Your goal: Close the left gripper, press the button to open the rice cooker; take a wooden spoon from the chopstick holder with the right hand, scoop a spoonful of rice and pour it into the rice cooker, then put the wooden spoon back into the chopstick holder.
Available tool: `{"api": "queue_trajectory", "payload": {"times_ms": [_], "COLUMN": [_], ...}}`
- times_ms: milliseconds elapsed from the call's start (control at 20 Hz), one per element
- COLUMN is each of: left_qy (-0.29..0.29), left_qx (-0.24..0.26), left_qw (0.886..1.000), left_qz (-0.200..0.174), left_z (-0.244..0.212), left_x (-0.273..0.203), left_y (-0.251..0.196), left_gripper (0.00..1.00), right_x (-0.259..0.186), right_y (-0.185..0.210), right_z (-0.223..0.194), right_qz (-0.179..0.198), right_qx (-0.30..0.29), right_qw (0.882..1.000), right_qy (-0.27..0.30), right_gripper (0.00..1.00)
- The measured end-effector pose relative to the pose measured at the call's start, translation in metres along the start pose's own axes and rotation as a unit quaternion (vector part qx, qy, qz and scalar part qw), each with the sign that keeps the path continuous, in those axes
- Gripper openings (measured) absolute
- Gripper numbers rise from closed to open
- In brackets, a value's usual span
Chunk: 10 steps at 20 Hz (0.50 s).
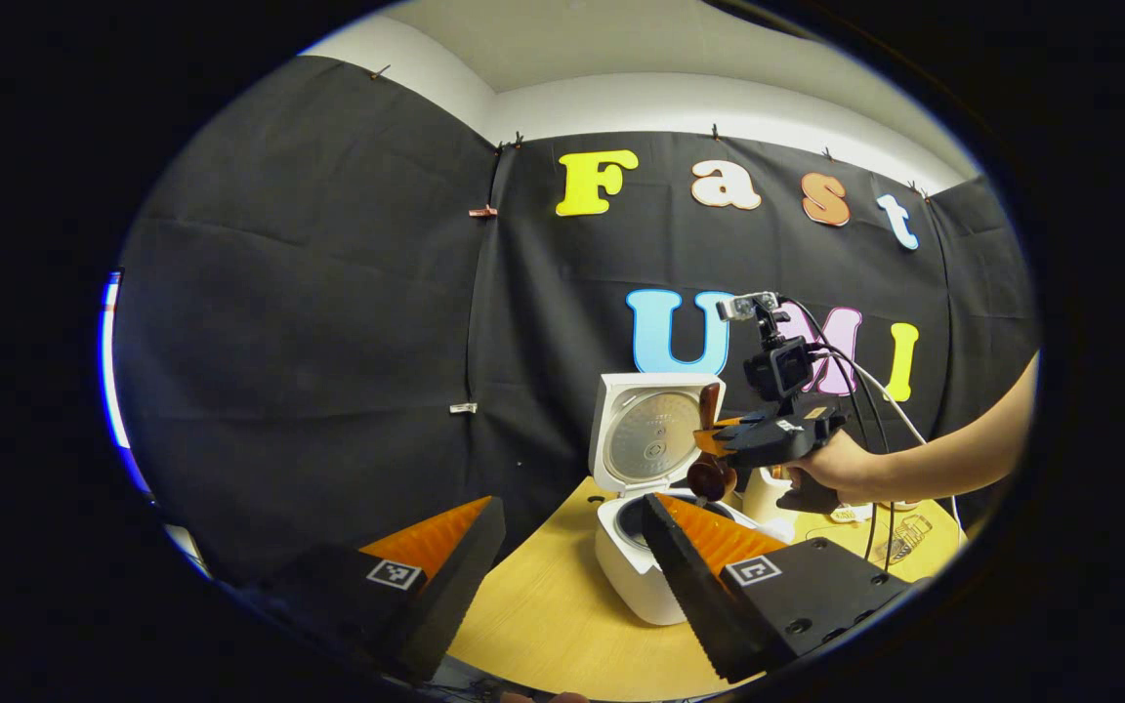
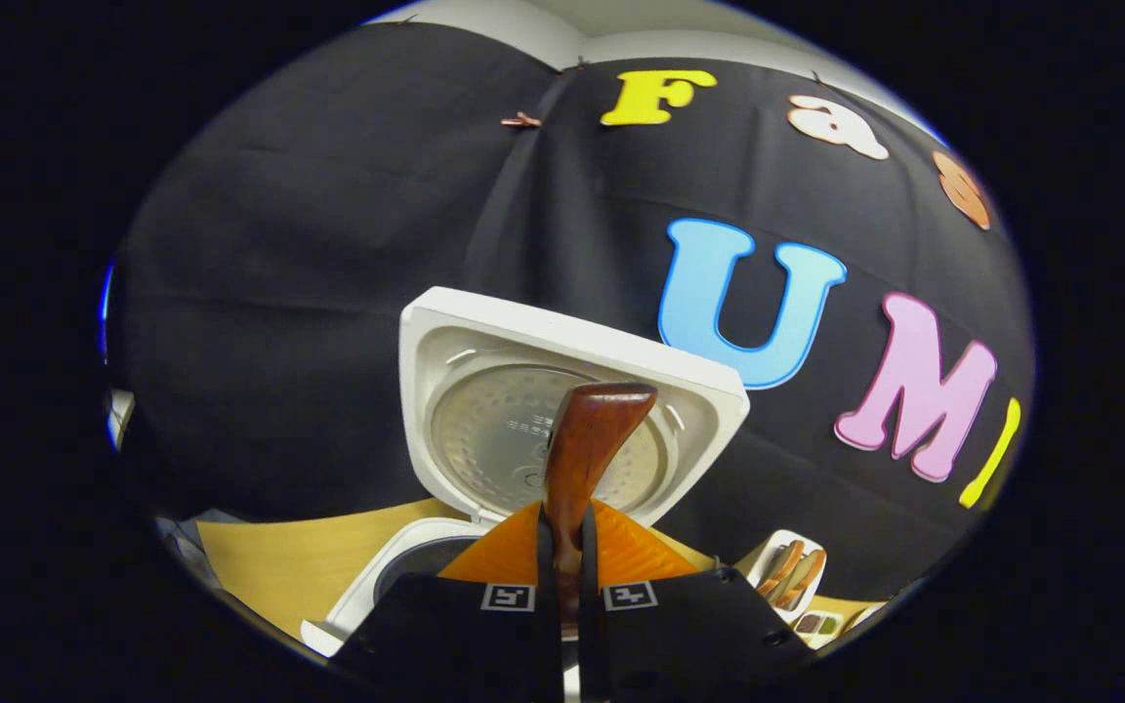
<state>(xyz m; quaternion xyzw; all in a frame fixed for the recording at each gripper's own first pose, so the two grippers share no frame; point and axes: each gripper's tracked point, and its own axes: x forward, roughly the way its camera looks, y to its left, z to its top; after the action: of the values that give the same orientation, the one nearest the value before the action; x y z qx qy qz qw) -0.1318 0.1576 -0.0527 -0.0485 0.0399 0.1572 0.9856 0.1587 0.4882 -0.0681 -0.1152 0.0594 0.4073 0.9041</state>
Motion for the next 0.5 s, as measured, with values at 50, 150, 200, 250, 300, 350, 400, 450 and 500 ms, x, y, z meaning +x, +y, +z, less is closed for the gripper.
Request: {"api": "queue_trajectory", "payload": {"times_ms": [50,150,200,250,300,350,400,450,500], "left_qy": [0.001,0.002,0.002,0.002,0.002,0.001,0.000,0.000,0.000], "left_qx": [-0.001,-0.002,-0.002,-0.002,-0.002,-0.002,-0.001,0.001,0.002], "left_qw": [1.000,1.000,1.000,1.000,1.000,1.000,1.000,1.000,1.000], "left_qz": [0.000,-0.001,-0.001,-0.001,-0.002,-0.002,-0.003,-0.002,-0.002], "left_z": [0.000,-0.001,-0.002,-0.001,-0.002,-0.001,-0.001,0.000,-0.001], "left_x": [0.000,0.000,0.000,-0.001,0.000,-0.001,-0.001,-0.001,-0.001], "left_y": [0.000,-0.001,-0.001,-0.001,-0.002,-0.002,-0.001,-0.001,0.000], "left_gripper": [0.97,0.97,0.97,0.97,0.97,0.97,0.97,0.97,0.97], "right_x": [-0.003,-0.006,-0.008,-0.010,-0.013,-0.015,-0.014,-0.014,-0.014], "right_y": [0.007,0.021,0.027,0.033,0.039,0.042,0.046,0.047,0.047], "right_z": [0.001,0.003,0.003,0.003,0.004,0.003,0.005,0.005,0.003], "right_qz": [0.007,0.023,0.030,0.036,0.040,0.042,0.042,0.042,0.042], "right_qx": [-0.024,-0.069,-0.094,-0.121,-0.149,-0.171,-0.184,-0.183,-0.168], "right_qw": [1.000,0.997,0.995,0.992,0.988,0.984,0.982,0.982,0.985], "right_qy": [-0.002,-0.011,-0.014,-0.017,-0.020,-0.023,-0.025,-0.024,-0.020], "right_gripper": [0.11,0.11,0.11,0.11,0.10,0.11,0.11,0.11,0.11]}}
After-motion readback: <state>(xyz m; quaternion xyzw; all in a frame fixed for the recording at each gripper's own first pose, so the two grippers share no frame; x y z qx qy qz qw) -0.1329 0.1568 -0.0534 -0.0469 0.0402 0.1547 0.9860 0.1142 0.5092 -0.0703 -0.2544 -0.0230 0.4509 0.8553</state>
